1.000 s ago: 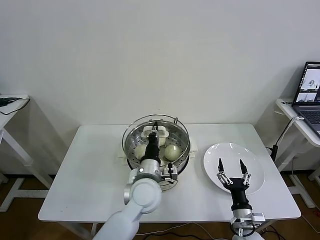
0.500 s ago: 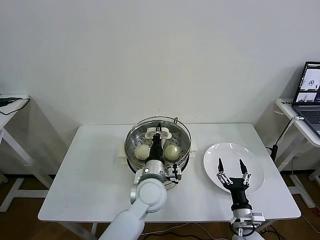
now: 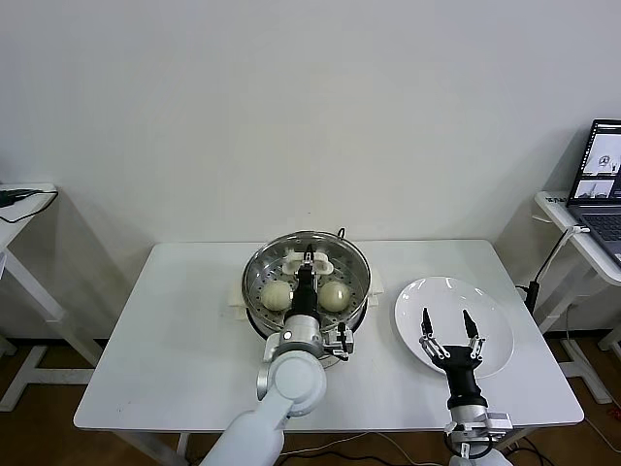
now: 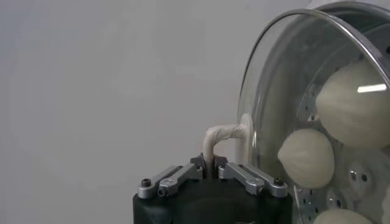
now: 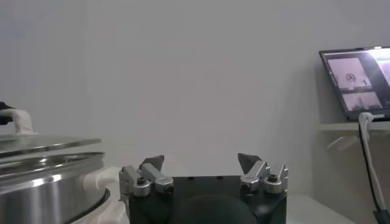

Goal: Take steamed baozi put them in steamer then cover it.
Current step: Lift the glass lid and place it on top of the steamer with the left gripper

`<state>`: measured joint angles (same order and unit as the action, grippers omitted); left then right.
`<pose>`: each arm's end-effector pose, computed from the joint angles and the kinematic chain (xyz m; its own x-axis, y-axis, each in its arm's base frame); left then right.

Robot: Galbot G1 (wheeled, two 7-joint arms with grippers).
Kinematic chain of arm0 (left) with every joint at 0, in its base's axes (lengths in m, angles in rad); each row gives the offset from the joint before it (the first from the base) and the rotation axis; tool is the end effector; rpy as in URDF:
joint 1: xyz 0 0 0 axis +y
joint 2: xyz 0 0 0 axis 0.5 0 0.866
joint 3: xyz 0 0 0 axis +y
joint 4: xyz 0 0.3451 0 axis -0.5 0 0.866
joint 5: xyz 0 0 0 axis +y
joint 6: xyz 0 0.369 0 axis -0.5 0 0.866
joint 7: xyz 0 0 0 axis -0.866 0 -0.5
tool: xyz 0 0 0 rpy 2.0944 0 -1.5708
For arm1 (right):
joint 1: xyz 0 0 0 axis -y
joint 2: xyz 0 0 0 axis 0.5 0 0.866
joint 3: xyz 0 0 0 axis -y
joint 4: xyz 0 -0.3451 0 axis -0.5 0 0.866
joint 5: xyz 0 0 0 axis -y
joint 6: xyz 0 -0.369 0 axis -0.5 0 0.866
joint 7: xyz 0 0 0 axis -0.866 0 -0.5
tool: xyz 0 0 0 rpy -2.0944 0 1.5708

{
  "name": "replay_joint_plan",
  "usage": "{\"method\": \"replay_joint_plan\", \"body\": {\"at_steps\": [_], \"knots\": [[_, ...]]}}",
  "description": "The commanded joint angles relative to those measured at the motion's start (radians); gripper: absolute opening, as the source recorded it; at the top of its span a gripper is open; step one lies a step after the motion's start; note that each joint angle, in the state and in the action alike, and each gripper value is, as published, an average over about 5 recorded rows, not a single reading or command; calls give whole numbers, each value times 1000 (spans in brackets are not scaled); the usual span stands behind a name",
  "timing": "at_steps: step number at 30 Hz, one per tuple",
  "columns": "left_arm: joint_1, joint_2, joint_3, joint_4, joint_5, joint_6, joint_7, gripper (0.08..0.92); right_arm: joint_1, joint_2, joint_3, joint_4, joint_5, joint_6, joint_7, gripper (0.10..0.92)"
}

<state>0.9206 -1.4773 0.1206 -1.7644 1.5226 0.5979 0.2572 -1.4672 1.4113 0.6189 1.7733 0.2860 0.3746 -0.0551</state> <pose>0.3242 -0.1909 -0.2543 -0.9978 0.0668 0.0021 0.0052 0.0463 0.9989 0.2217 -0.0770 -0.3859 -0.9841 0.0414 -0.1729 0.0267 0.9959 0.0863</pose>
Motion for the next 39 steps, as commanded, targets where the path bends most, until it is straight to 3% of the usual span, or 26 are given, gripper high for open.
{"method": "replay_joint_plan", "body": {"at_steps": [1, 29, 32, 39], "knots": [[7, -8, -5, 16, 7, -2, -11, 187, 1, -2, -1, -3, -1, 0, -1, 823], [39, 5, -30, 25, 42, -54, -27, 189, 1, -2, -6, -7, -9, 3, -7, 823], [58, 25, -30, -12, 41, -54, -25, 227, 2, -2, -7, -8, -9, 4, -8, 823], [136, 84, -40, -146, 36, -57, -30, 426, 7, -7, -9, -21, -10, 8, -8, 823]]}}
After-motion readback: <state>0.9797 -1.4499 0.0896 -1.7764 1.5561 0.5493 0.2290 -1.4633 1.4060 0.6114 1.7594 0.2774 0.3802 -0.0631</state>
